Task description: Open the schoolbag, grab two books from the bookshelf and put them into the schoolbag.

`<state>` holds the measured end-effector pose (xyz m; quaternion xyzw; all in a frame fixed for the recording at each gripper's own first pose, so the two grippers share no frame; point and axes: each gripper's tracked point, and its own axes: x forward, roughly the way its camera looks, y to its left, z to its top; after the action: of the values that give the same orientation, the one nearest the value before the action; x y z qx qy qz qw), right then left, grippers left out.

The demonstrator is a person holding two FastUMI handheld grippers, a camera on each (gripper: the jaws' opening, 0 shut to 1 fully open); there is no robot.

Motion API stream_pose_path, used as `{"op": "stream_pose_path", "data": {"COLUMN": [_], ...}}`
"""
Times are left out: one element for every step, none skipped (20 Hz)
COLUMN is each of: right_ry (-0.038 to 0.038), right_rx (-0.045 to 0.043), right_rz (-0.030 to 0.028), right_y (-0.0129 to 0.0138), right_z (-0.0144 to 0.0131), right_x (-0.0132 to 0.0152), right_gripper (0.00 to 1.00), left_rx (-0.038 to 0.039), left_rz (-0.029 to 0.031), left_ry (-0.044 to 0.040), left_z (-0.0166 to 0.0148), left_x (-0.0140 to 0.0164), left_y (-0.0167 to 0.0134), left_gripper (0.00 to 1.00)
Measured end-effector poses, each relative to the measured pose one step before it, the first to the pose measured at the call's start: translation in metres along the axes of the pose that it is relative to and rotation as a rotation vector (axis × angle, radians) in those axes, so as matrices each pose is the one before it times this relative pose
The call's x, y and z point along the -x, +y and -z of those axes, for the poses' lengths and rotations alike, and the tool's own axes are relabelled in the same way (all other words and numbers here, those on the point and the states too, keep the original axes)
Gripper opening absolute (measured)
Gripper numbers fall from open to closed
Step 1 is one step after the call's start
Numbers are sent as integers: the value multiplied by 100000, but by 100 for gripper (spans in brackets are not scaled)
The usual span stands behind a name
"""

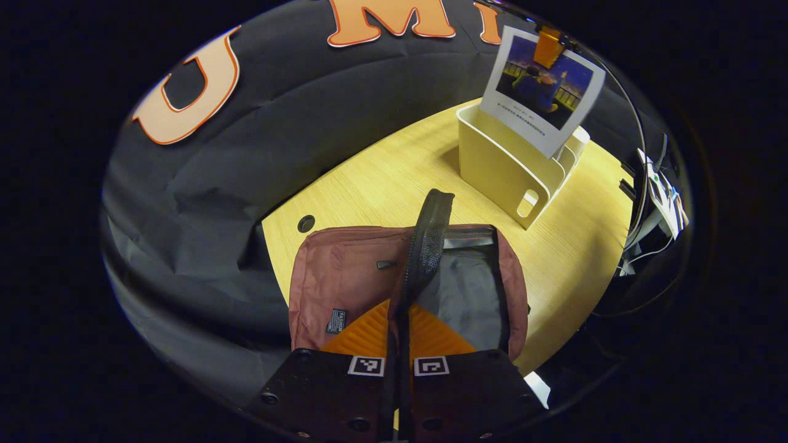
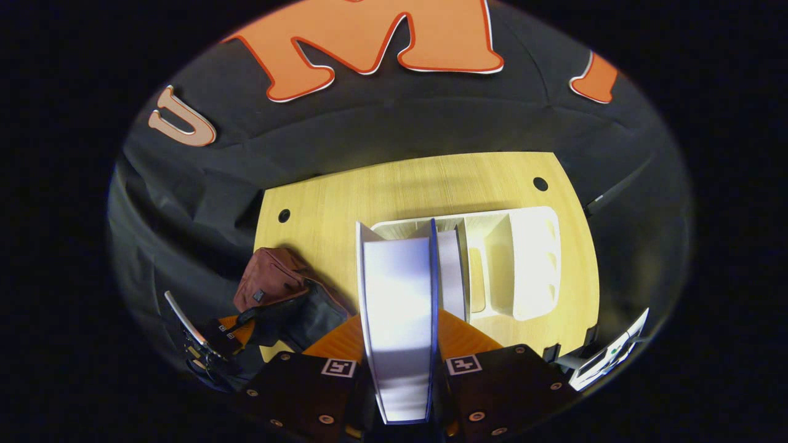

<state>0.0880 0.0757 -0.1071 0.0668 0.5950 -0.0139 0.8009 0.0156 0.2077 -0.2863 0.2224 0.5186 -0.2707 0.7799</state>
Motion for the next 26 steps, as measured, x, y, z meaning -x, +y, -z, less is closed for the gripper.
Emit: {"op": "stream_pose_path", "data": {"right_ry": [-295,-409,-706,-444,32,303,146,-24,-517,-134,-225,317,516,445,-643,-41,-916,387,-163,885,201,668,511,572,-1,-383], "right_rx": [-1268,-345,-586,-727,-814,-1250,-1057,-880,-833,-407,-1148,-929,-671,-135,-227,-220,-1192,-873,-1128,-601,-2194,-1498,-2619,-2546,-2085,-800], "right_rz": [-2051,-1831,-1312,-1627,-2110,-2575,-2625,-2078,-2451,-2277,-2314,-2425,-2109,-1580,-1153,-1000,-1353,-1267,-1194,-981,451,-1093,-1452,-2091,-1995,-2063], "right_y": [281,226,55,380,380,515,495,485,554,570,592,655,504,431,576,443,406,319,285,203,-70,92,71,444,542,292], "right_z": [598,602,659,754,872,895,914,883,861,704,757,747,868,745,404,513,500,657,737,722,841,672,616,424,428,140], "right_x": [207,100,-106,-146,-255,-234,-412,-415,-336,-381,-310,-484,-283,-332,-627,-627,-589,-604,-697,-980,-1314,-1416,-1272,-1228,-857,-984], "right_gripper": [39,39,39,39,39,39,38,38,38,38,38,38,38,38,38,38,38,38,38,37,37,37,37,37,37,37], "left_rx": [580,322,367,251,241,275,151,-43,59,227,558,453,804,736,696,740,1131,1346,1079,753,775,681,616,242,188,222], "left_rz": [282,122,154,-252,-27,-129,-162,-214,-124,35,-85,-126,-208,-87,112,-32,-252,84,276,272,-51,-830,-383,242,60,249], "left_ry": [9,-84,-83,-85,-71,-65,-128,-137,-319,-125,-330,-117,-277,-351,-491,-461,-711,-345,-793,-769,-477,-482,89,36,-171,-289], "left_z": [130,-131,61,20,-74,-140,120,17,-136,-92,-170,-99,-11,-194,-75,-154,-63,-120,-210,-202,7,16,58,-42,25,-127], "left_x": [-2,-74,-8,76,97,67,148,121,217,194,164,174,228,195,419,314,71,227,237,228,97,12,-31,132,81,136], "left_y": [-83,-87,-147,3,-96,-40,-144,-51,17,-151,21,-8,4,-60,-196,-216,-103,-136,-201,-291,-247,134,-39,-191,-109,-165], "left_gripper": [3,4,4,4,3,3,3,4,3,3,4,4,4,3,3,4,3,4,4,3,3,3,3,3,3,3]}}
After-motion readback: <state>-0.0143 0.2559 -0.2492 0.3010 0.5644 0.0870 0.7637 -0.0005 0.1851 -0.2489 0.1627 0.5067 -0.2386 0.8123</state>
